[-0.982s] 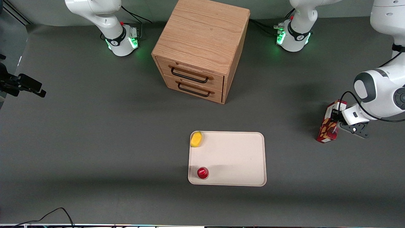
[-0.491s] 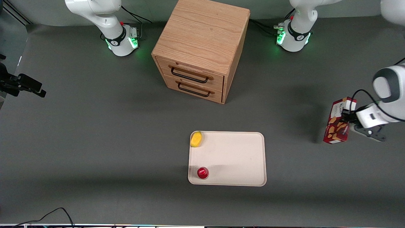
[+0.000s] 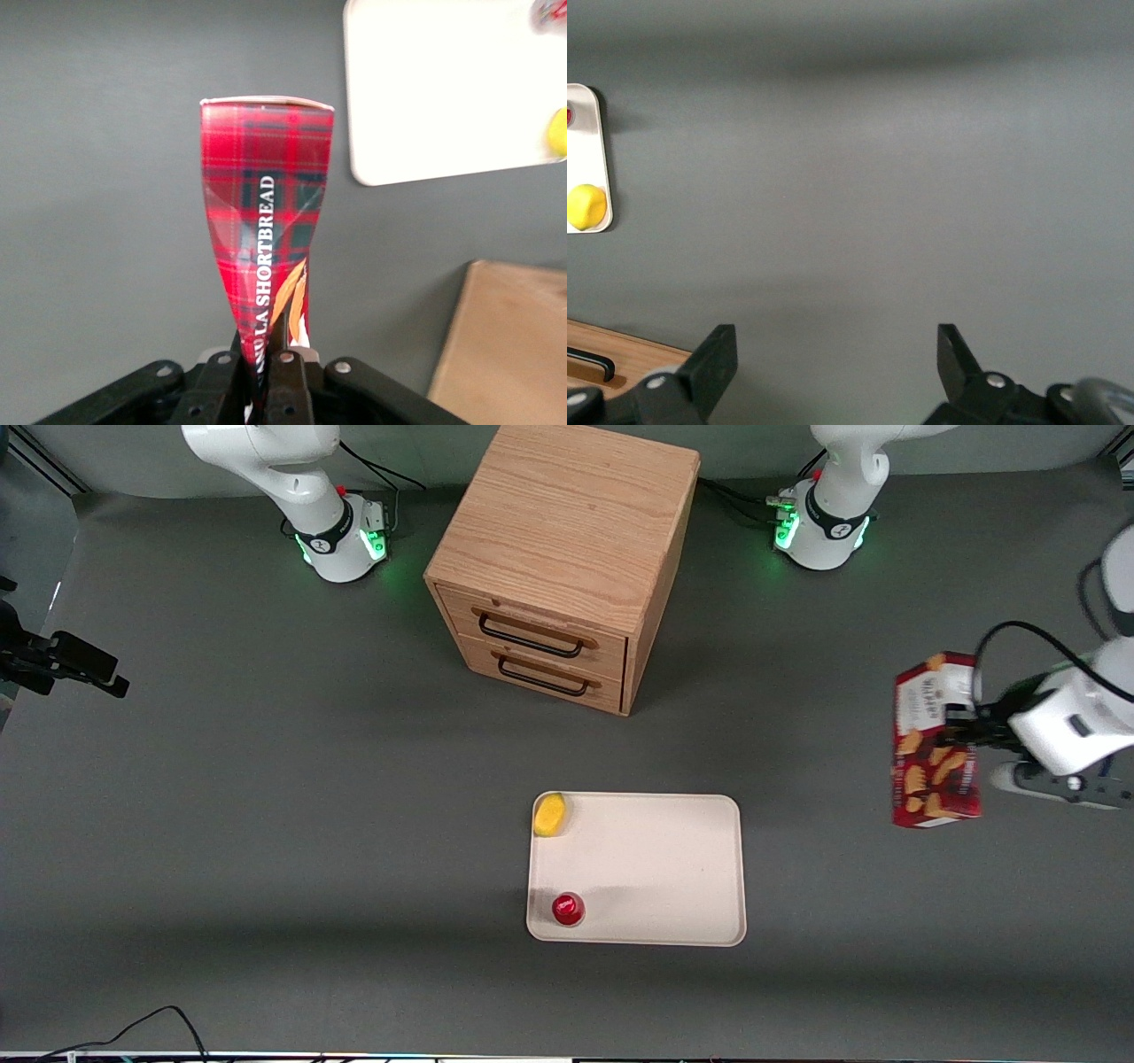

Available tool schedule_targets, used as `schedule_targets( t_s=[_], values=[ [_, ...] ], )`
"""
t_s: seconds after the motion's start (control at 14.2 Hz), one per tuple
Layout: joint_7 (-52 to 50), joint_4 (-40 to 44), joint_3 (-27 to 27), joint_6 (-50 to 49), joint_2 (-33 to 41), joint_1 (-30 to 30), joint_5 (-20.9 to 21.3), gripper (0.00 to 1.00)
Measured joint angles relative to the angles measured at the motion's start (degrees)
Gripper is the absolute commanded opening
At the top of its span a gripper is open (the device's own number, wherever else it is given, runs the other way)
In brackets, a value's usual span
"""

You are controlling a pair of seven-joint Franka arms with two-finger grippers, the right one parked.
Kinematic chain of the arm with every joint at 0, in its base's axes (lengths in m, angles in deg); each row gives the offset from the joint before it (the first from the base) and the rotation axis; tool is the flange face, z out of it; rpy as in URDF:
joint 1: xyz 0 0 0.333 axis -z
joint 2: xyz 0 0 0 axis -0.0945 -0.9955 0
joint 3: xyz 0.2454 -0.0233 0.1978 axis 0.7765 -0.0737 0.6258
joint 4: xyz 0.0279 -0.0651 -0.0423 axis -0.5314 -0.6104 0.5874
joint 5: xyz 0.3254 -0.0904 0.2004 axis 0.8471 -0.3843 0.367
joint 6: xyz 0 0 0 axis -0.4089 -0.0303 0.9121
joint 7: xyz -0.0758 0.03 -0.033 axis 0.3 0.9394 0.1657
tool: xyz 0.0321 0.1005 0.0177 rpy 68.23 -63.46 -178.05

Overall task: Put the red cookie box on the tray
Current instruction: 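Lift the cookie box and carry it over the white tray, then lower the box onto the tray and open the left gripper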

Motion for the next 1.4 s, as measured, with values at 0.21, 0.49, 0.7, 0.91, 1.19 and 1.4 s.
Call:
schedule_targets(
  t_s=[0.21, 0.49, 0.7, 0.91, 1.19, 1.4],
  values=[
    [-15.22, -0.3, -9.74, 8.83, -5.85, 0.79, 4.56, 0.0],
    [-26.88, -1.25, -13.97, 25.74, -19.48, 3.15, 15.21, 0.0],
    [-33.07, -2.26, -14.43, 36.96, -27.23, 3.85, 23.11, 0.01],
    [-38.57, -2.54, -14.63, 42.39, -30.57, 4.39, 29.76, 1.0],
    [-38.85, -1.56, -14.68, 37.81, -28.25, 3.81, 30.4, 1.0],
    [-32.91, -0.5, -14.7, 26.47, -21.51, 2.43, 25.43, 1.0]
  ],
)
